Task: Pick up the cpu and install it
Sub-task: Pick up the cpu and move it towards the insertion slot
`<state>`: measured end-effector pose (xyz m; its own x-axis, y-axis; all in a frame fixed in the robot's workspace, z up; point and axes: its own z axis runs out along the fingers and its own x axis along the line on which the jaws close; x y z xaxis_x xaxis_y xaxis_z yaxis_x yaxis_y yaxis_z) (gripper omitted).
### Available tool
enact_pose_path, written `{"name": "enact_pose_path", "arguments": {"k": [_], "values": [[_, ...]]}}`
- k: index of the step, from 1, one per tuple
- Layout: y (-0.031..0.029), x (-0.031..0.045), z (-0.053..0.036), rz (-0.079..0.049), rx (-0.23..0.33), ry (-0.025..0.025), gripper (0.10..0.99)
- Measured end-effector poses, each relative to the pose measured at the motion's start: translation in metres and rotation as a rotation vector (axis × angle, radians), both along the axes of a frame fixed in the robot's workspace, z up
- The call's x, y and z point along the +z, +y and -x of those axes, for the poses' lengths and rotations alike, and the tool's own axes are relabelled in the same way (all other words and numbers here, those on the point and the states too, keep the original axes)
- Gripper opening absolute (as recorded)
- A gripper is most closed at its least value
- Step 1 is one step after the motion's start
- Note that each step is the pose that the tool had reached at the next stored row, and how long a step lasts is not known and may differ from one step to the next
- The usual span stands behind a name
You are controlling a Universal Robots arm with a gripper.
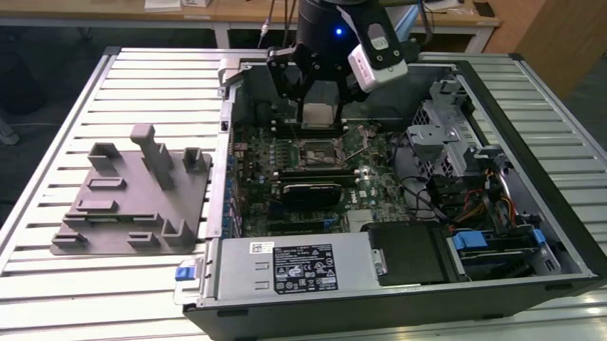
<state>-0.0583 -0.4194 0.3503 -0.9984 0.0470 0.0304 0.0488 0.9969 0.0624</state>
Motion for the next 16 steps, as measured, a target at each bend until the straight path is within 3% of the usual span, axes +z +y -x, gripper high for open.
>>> {"name": "enact_pose_path", "arguments": {"k": [10,16], "values": [[0.0,-0.0182,-0.0053,0.0,0.0,0.0111,0.545],[0.0006,-0.0291,-0.0094,0.0,0.0,0.0208,0.545]]}}
